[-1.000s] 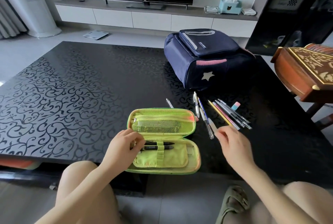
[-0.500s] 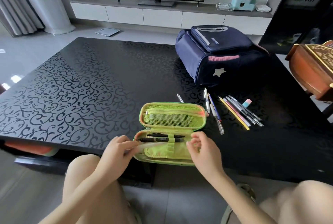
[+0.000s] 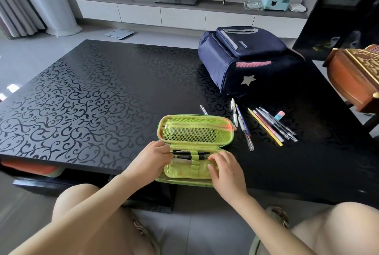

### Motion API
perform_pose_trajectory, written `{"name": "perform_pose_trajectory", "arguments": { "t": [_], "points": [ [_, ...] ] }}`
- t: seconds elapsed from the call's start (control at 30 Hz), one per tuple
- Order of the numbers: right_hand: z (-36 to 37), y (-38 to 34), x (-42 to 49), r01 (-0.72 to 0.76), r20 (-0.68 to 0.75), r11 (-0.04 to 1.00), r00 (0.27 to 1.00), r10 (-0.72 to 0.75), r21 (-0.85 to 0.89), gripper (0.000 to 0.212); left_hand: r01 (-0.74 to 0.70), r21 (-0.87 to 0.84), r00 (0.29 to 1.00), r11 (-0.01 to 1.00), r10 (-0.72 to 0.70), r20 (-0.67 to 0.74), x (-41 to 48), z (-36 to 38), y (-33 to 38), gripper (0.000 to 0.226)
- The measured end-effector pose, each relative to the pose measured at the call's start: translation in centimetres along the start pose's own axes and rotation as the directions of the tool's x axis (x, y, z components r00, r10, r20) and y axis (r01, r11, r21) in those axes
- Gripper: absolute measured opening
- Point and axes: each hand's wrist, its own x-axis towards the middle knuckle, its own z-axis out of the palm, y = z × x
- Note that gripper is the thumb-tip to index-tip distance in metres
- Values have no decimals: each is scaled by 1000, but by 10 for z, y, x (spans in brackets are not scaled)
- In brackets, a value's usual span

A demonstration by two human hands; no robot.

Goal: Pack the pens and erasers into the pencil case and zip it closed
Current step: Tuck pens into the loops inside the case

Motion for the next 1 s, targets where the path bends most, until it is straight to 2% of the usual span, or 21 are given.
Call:
{"name": "perform_pose_trajectory", "arguments": {
  "t": [0.13, 0.27, 0.37, 0.43, 0.5, 0.57, 0.6, 0.7, 0.83, 1.0],
  "points": [
    [-1, 1, -1, 14, 30, 1000, 999, -14, 6, 20, -161, 33, 987, 986, 160, 28, 0, 2, 7, 23],
    [1, 2, 0, 24, 58, 1000, 998, -24, 9, 19, -164, 9, 986, 986, 164, -6, 0, 11, 9, 22],
    [0, 1, -1, 8, 72, 1000, 997, -9, 6, 21, -151, 11, 988, 988, 151, 9, 3, 12, 8, 31],
    [-3, 1, -1, 1, 96, 1000, 995, -2, 10, 20, -73, -42, 997, 996, 73, 14, 2, 11, 6, 27],
    [-8, 0, 3, -21, 161, 1000, 987, 18, 20, 18, 61, -209, 997, 976, -69, -30, -1, 10, 4, 11],
    [-11, 0, 12, -46, 229, 999, 973, 39, 27, 18, 155, -355, 983, 922, -179, -36, -2, 9, 2, 26],
    [-12, -1, 17, -38, 247, 999, 968, 31, 20, 18, 166, -374, 981, 913, -190, -28, -3, 10, 1, 26],
    [-10, -3, 23, -20, 237, 1000, 971, 17, 11, 18, 111, -340, 987, 934, -144, -71, -2, 13, 2, 14],
    [-4, 0, 20, -17, 226, 999, 974, 8, 40, 14, 12, -276, 991, 961, -48, -127, 5, 18, 2, 18],
    [-1, 3, 22, -58, 224, 992, 974, 31, 113, 16, -52, -250, 992, 967, 20, -127, 14, 25, -2, 11]
  ]
}}
